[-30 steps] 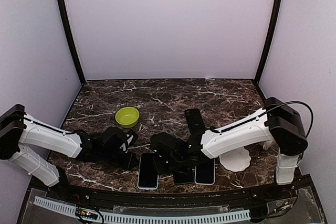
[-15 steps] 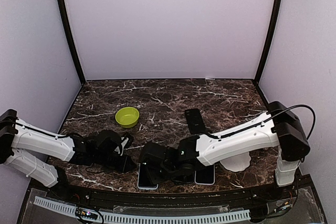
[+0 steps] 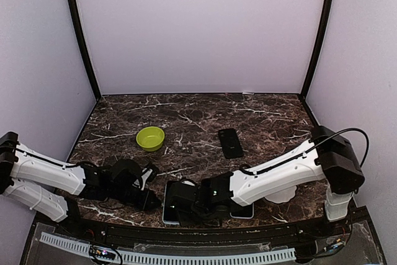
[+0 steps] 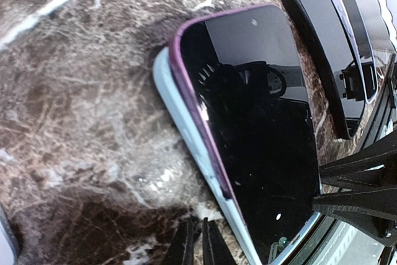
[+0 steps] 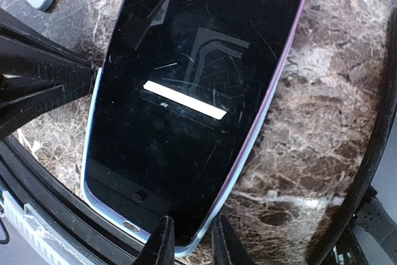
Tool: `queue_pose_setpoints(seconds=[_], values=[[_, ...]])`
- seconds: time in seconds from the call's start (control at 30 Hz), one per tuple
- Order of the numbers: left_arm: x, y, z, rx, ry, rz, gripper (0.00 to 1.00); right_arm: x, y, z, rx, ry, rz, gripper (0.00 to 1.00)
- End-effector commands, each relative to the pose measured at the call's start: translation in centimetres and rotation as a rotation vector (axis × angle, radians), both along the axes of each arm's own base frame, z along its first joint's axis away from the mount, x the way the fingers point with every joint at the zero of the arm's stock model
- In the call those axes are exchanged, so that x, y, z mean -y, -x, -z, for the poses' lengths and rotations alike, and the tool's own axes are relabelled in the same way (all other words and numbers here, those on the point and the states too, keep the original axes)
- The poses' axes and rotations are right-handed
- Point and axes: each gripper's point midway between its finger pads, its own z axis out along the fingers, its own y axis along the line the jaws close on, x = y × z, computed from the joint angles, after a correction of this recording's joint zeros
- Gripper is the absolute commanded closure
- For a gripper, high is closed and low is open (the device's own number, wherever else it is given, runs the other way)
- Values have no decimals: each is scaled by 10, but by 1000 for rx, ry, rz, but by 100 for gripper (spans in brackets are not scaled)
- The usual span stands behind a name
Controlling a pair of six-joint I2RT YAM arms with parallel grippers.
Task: Put the phone into the phone case
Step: Adjust the phone with the phone case at the center of the board.
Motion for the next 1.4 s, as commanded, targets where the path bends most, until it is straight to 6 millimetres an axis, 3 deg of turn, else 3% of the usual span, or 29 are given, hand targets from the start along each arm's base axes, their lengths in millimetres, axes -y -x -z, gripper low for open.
queue_pose_setpoints(seconds=[0.0,0.23,0.37,0.47,0.63,0.77,0.8,0.87,0.97,1.07,1.27,1.37], values=[[-1,10,4,-16,-7,32,95,52,5,36,-4,203,24,79],[20,15,-4,5,43,95,95,59,-35,1,95,220,17,74],[32,19,-4,10,41,124,95,44,-51,-34,154,141,8,56],[40,22,-5,13,50,145,95,31,-51,-48,154,57,11,42],[53,23,-22,53,89,172,95,15,-45,-47,124,-16,6,22],[27,3,-40,153,49,43,96,9,-38,-42,136,30,-8,6],[14,-3,-38,182,-1,2,96,6,-35,-41,142,42,-18,5],[1,-11,-56,245,5,-35,95,-1,-29,-38,146,56,-43,3],[-7,-24,-73,293,18,-63,86,-8,-23,-32,141,57,-61,2],[-10,-45,-80,304,-6,-91,83,-10,-22,-26,136,66,-58,2],[12,-81,-77,315,-103,-23,80,-13,-16,-16,115,59,-58,1],[24,-88,-71,266,-100,23,78,-12,-12,-8,112,71,-51,2]])
